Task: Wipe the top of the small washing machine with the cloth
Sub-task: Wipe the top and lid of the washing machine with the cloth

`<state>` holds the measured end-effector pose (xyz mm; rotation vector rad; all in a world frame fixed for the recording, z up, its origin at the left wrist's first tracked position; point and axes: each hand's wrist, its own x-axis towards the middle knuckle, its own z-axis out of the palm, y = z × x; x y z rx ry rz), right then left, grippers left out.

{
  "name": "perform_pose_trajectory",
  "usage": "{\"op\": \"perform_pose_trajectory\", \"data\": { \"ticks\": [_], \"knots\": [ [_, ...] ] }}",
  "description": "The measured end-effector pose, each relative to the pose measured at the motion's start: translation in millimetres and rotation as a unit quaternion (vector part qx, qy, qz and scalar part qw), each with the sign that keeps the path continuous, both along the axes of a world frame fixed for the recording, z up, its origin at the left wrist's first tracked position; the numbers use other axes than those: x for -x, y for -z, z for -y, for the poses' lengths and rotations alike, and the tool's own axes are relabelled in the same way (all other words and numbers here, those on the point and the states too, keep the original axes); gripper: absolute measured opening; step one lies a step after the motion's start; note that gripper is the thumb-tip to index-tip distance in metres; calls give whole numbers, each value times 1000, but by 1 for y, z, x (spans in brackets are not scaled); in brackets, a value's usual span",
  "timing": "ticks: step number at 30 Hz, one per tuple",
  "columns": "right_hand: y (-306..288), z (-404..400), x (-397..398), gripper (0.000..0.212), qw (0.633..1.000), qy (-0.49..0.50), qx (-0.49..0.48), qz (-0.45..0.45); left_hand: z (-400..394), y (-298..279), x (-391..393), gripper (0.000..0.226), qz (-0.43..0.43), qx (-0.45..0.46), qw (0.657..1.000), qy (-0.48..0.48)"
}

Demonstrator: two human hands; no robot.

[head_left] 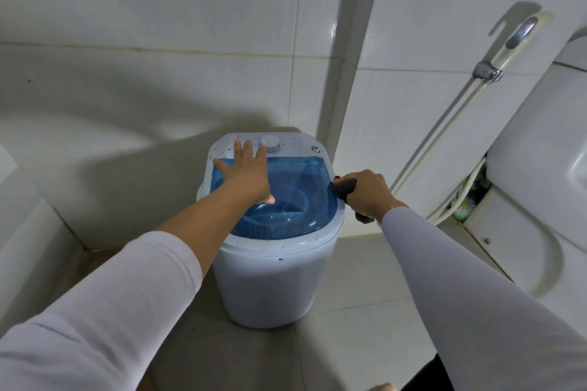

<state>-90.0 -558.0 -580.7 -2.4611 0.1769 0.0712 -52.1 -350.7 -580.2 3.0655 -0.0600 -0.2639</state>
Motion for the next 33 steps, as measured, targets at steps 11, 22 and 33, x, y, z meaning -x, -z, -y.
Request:
{"op": "perform_pose_trajectory", "data": {
  "ticks": [11, 22, 33],
  "knots": [
    [-1, -3, 33, 37, 1000, 4, 18, 2, 1, 8, 8, 112, 25, 23, 999, -24],
    [5, -12, 59, 40, 999, 13, 33, 6, -2, 11, 12, 109, 20, 71, 996, -47],
    [4, -7, 74, 42, 999, -25, 29, 4, -11, 10, 23, 110, 37, 112, 991, -63]
  ]
}}
